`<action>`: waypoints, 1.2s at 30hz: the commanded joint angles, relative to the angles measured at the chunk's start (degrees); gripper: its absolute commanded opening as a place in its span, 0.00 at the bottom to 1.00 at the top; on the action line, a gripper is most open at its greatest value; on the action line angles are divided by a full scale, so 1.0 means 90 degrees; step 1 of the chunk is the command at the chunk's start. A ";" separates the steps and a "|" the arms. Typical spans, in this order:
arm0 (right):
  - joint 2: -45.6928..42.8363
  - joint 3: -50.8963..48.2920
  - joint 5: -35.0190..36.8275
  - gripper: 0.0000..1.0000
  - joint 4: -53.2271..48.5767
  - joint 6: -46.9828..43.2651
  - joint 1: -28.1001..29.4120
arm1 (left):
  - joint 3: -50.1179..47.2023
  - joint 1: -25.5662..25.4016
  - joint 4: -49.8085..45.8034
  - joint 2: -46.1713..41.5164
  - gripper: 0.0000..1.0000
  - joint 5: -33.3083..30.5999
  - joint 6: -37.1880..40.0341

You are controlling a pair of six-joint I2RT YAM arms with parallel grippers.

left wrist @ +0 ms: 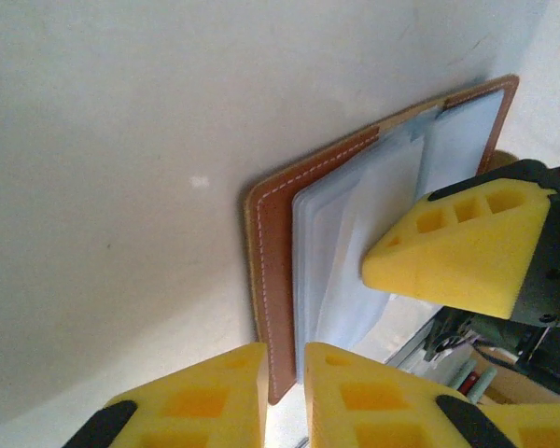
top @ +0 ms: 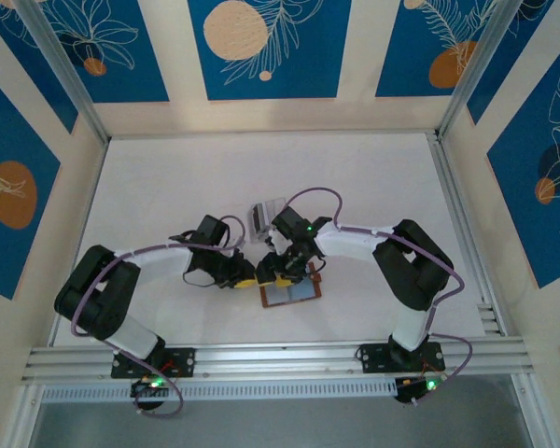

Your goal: Put the credit cards into the card holder

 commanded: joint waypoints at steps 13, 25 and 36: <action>-0.0164 -0.0163 -0.0922 0.63 0.0589 -0.0278 0.0077 | 0.0447 -0.0273 0.2027 0.0670 0.15 0.0832 -0.0987; -0.0938 -0.0197 -0.1438 0.65 0.0619 -0.0327 -0.0206 | 0.0236 -0.0152 0.1182 0.0005 0.13 0.0296 -0.0737; -0.0844 0.1385 -0.0067 0.47 -0.1270 -0.1067 -0.1100 | 0.0276 0.0423 0.0518 -0.0622 0.13 0.0163 -0.0453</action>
